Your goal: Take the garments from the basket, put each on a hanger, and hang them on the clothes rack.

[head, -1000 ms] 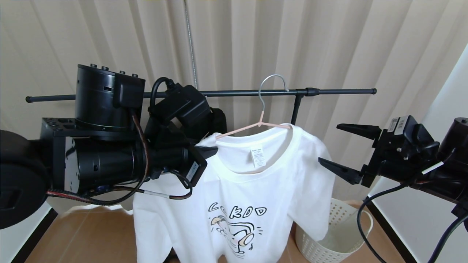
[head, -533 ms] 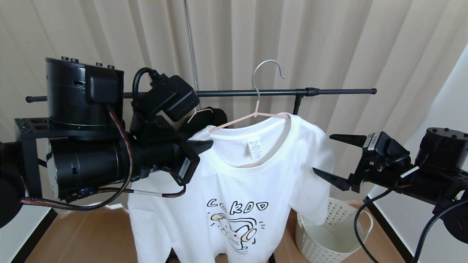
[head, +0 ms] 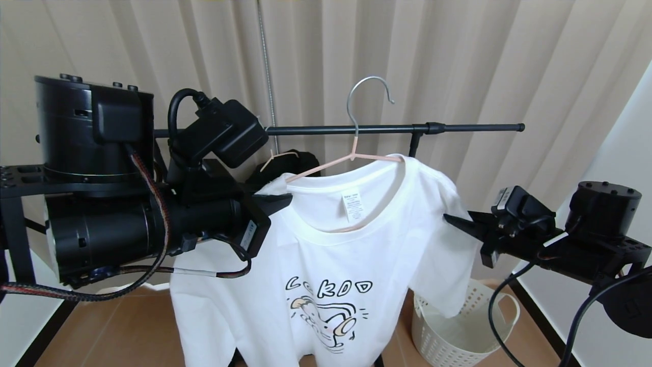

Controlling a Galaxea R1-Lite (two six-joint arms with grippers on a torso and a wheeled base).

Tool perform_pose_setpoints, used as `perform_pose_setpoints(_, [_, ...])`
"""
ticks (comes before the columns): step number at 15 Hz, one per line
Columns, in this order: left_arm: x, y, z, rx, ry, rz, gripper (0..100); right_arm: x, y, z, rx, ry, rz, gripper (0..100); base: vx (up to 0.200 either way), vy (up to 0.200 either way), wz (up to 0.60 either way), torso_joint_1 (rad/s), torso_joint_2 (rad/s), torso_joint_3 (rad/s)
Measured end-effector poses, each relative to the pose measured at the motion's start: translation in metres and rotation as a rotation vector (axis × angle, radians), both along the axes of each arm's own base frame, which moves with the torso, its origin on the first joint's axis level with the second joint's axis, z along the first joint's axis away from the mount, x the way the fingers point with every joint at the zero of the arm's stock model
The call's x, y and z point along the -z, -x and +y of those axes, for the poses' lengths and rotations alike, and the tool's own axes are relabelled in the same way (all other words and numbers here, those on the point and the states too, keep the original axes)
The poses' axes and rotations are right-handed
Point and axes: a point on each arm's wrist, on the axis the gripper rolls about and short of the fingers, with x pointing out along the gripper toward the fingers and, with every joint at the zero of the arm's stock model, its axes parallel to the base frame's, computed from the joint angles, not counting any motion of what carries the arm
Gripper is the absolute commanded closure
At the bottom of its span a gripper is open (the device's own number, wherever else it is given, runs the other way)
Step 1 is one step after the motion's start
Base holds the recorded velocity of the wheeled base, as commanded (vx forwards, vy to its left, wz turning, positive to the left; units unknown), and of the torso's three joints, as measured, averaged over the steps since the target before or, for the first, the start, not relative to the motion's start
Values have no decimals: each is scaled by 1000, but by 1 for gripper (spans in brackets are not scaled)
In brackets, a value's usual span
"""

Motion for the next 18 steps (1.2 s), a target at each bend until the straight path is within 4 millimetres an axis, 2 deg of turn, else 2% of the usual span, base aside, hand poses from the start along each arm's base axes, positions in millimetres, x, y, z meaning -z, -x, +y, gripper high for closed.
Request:
perform_pose_setpoints(2, [0, 1, 1, -4, 0, -1, 100, 0, -2, 0, 2, -1, -3, 100, 0, 0, 0, 0, 0, 0])
perform_pose_setpoints(6, [4, 4, 8, -26, -8, 5, 100, -7, -12, -21, 70, -7, -28, 100, 0, 0, 0, 0, 0, 0])
perform_pose_setpoints(9, [4, 6, 10, -28, -7, 3, 100, -10, -16, -28, 94, -10, -41, 100, 0, 0, 0, 0, 0, 0])
perform_pose_setpoints(16, [5, 7, 11, -31, -9, 7, 100, -7, -11, -24, 82, -8, -27, 100, 0, 0, 0, 0, 0, 0])
perform_pose_setpoints(17, [4, 7, 11, -32, -8, 6, 100, -6, -9, -23, 75, -7, -25, 0, 0, 0, 0, 0, 0, 0])
perform_pose_setpoints(18, [4, 6, 11, -34, -8, 6, 100, -7, -8, -22, 73, -7, -23, 0, 0, 0, 0, 0, 0, 0])
